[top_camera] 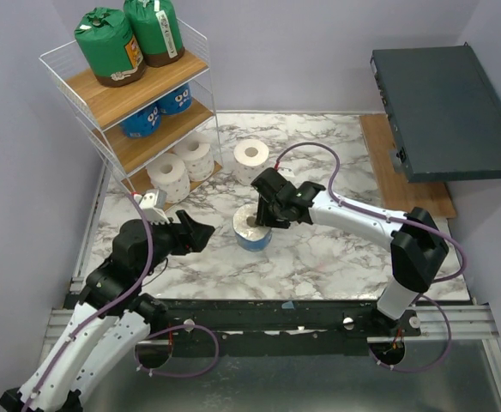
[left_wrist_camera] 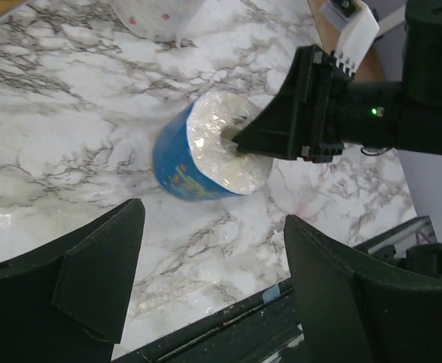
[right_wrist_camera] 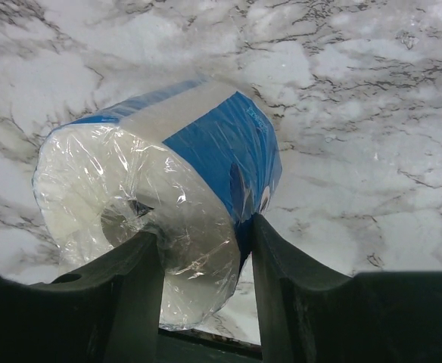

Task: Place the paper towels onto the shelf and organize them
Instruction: Place the paper towel at the center of the board.

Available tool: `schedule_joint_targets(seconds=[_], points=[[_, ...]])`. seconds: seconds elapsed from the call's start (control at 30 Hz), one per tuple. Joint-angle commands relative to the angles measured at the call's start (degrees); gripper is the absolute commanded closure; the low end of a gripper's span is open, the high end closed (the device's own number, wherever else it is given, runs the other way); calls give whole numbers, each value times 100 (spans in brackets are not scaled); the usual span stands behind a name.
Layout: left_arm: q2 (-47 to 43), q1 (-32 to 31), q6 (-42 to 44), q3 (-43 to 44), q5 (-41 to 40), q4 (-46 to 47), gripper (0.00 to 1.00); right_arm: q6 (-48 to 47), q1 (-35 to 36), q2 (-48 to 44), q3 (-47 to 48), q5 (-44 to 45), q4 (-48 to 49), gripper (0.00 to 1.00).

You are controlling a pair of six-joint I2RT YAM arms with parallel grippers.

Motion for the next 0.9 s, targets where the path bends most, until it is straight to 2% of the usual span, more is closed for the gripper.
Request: schedule_joint_targets(seconds=[0.0,0.17,0.33,0.43,0.53,0.67,0.87], points=[[189,-590,53,-14,-25,353,22,637,-13,-82,-170,-105,585,68],[433,-1022,2,-39,-347,453,22,1321,-16,-37,-530,-276,922,61],[796,-1246,59,159,-531,312,21,1347,-20,-53,-344,-233,516,39],[916,-1268,143,281,-599,263,19,1219,-20,-301,-288,-124,342,30],[1025,-1273,314,477,-644,188,18,1064,-15,-644,-270,-19,214,25],[1438,-1325,689,940,-636,-55,16,726,-28,-1218,-433,449,-35,25],[2631,-2143,1212,1668,-819,-172,12,107,-320,-2334,-1368,1074,-118,15]])
